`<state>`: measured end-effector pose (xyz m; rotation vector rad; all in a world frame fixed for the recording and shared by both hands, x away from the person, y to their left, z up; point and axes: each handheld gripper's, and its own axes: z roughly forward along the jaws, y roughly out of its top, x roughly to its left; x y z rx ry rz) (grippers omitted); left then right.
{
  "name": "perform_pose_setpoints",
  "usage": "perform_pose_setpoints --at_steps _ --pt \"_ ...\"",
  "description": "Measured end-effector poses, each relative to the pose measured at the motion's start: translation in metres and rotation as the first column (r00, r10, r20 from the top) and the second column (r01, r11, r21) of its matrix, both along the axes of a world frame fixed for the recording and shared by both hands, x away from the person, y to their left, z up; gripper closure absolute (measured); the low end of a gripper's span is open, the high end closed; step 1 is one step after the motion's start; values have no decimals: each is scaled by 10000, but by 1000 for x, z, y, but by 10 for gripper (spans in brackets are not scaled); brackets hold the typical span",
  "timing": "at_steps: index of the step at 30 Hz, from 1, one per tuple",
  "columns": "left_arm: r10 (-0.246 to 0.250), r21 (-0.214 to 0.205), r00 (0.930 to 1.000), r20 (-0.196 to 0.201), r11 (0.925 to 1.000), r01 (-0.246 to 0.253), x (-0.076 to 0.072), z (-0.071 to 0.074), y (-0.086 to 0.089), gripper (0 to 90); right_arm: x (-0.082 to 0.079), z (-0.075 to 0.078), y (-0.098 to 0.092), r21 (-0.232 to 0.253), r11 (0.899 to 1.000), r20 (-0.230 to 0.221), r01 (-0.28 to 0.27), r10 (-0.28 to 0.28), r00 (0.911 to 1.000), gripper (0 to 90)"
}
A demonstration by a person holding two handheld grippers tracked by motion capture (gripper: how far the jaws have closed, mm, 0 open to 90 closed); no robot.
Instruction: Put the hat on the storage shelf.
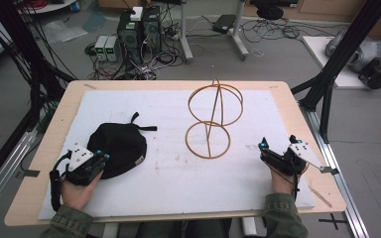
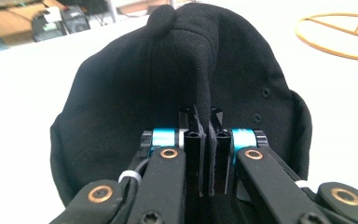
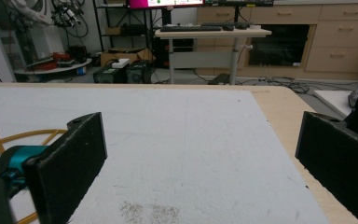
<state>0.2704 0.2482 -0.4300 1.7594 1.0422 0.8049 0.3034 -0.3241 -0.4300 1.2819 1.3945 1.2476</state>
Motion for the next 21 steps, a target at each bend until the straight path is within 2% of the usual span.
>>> perform_pose_setpoints --at_steps 7,8,14,16,18,19,20,21 --pt "-307 139 9983 493 9995 300 -5 3 -2 879 0 0 0 -61 10000 -10 -31 31 10000 9" --pt "-401 121 9968 689 9992 394 -7 4 -2 879 0 0 0 -59 10000 -13 -27 27 10000 9" --pt "-577 -85 9932 1007 9982 588 -9 8 -2 879 0 0 -1 -46 10000 36 0 0 10000 9" --pt "-519 -357 9899 1319 9977 571 -11 14 -2 879 0 0 -1 -23 10000 45 1 -1 10000 9" --pt "-542 -367 9881 1438 9975 600 -11 17 -2 879 0 0 0 -62 10000 62 -37 38 10000 9" --pt "-620 -258 9824 1762 9974 676 -12 23 -5 879 0 0 0 -18 10000 31 -37 37 10000 9" --pt "-620 -258 9824 1762 9974 676 -12 23 -5 879 0 0 0 -18 10000 31 -37 37 10000 9" --pt "-701 -281 9788 1924 9966 769 -13 26 -6 879 0 0 0 -51 10000 10 -62 62 10000 9"
